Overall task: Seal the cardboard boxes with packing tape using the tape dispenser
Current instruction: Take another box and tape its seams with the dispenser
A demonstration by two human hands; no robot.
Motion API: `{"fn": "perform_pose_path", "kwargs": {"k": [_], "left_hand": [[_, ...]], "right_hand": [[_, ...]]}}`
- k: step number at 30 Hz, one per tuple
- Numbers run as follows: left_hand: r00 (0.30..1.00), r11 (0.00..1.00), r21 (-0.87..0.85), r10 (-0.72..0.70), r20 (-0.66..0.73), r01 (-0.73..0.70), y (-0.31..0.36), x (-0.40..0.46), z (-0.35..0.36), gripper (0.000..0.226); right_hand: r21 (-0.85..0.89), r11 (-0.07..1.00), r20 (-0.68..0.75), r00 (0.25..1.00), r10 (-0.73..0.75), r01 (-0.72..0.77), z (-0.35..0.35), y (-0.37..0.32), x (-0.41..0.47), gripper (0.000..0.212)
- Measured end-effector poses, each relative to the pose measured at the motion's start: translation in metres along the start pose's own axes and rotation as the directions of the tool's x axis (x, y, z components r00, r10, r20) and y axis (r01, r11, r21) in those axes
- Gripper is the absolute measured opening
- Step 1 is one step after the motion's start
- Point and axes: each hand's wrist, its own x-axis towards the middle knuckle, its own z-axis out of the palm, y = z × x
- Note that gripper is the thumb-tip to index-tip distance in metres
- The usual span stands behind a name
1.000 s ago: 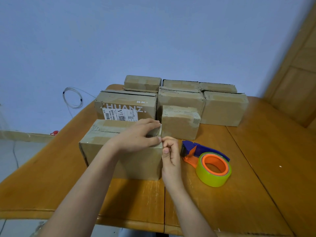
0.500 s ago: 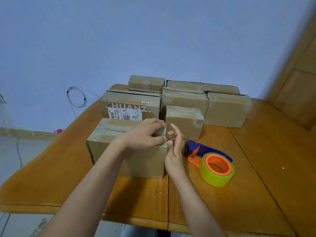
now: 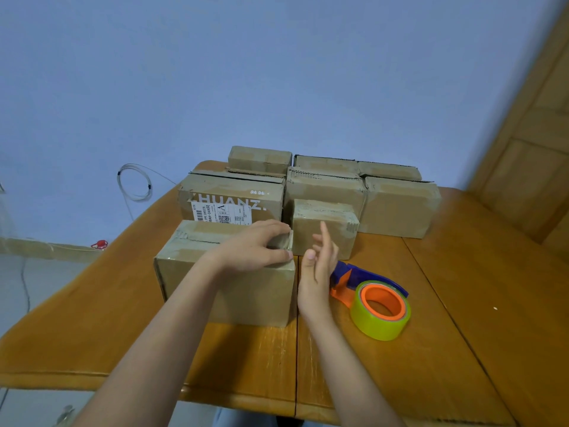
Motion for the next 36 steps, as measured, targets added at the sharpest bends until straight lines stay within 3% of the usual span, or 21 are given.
{"fn": "perform_pose_path", "kwargs": {"k": [6, 8, 10, 11, 14, 16, 18, 22, 25, 28, 30, 32, 36], "left_hand": [[1.000, 1.000, -0.003, -0.002, -0.009, 0.002, -0.002, 0.002, -0.001, 0.061], [1.000, 1.000, -0.001, 0.002, -0.015, -0.002, -0.002, 0.002, 0.000, 0.060], [0.999, 1.000, -0.012, 0.001, -0.034, -0.001, -0.001, 0.001, 0.001, 0.059], [0.998, 0.999, -0.035, -0.003, -0.059, 0.000, -0.001, 0.000, 0.002, 0.056], [0.971, 0.981, -0.191, -0.018, -0.238, -0.028, 0.000, -0.004, 0.002, 0.040], [0.927, 0.959, -0.279, -0.064, -0.370, -0.045, 0.001, -0.008, 0.001, 0.034], [0.894, 0.956, -0.290, -0.092, -0.438, -0.043, 0.002, -0.012, -0.001, 0.034], [0.884, 0.989, -0.147, -0.051, -0.465, -0.020, -0.002, -0.017, -0.007, 0.033], [0.867, 0.999, -0.039, -0.030, -0.497, 0.012, -0.009, -0.026, -0.019, 0.037], [0.915, 0.983, 0.108, -0.092, -0.394, 0.146, -0.020, -0.042, -0.030, 0.044], [0.931, 0.903, 0.307, -0.208, -0.301, 0.301, -0.029, -0.054, -0.033, 0.058], [0.909, 0.807, 0.420, -0.356, -0.215, 0.415, -0.034, -0.067, -0.036, 0.085], [0.919, 0.838, 0.401, -0.394, -0.028, 0.371, -0.038, -0.079, -0.039, 0.146]], "right_hand": [[0.000, 0.997, 0.165, 0.983, 0.078, -0.079, 0.006, -0.008, -0.009, 0.077], [-0.065, 0.993, 0.200, 0.974, 0.106, -0.095, 0.001, -0.003, -0.014, 0.072], [-0.157, 0.984, 0.209, 0.971, 0.113, -0.081, -0.003, -0.003, -0.016, 0.050], [-0.162, 0.985, 0.196, 0.977, 0.083, -0.051, -0.007, -0.002, -0.017, 0.043], [-0.146, 0.988, 0.037, 0.998, -0.053, 0.058, -0.017, -0.009, -0.013, 0.071], [-0.113, 0.983, -0.039, 0.988, -0.147, 0.141, -0.022, -0.017, -0.004, 0.060], [-0.105, 0.969, -0.025, 0.974, -0.227, 0.223, -0.023, -0.029, 0.008, 0.048], [-0.173, 0.932, 0.293, 0.920, -0.260, 0.319, -0.024, -0.049, 0.018, 0.037], [-0.318, 0.884, 0.541, 0.831, -0.129, 0.344, -0.021, -0.053, 0.015, 0.058], [-0.508, 0.724, 0.664, 0.748, -0.017, 0.468, -0.020, -0.057, 0.010, 0.072], [-0.537, 0.677, 0.681, 0.733, -0.004, 0.503, -0.022, -0.060, 0.011, 0.073], [-0.530, 0.675, 0.701, 0.714, 0.007, 0.514, -0.024, -0.064, 0.012, 0.070], [-0.525, 0.689, 0.710, 0.704, 0.030, 0.500, -0.029, -0.062, 0.020, 0.068]]}}
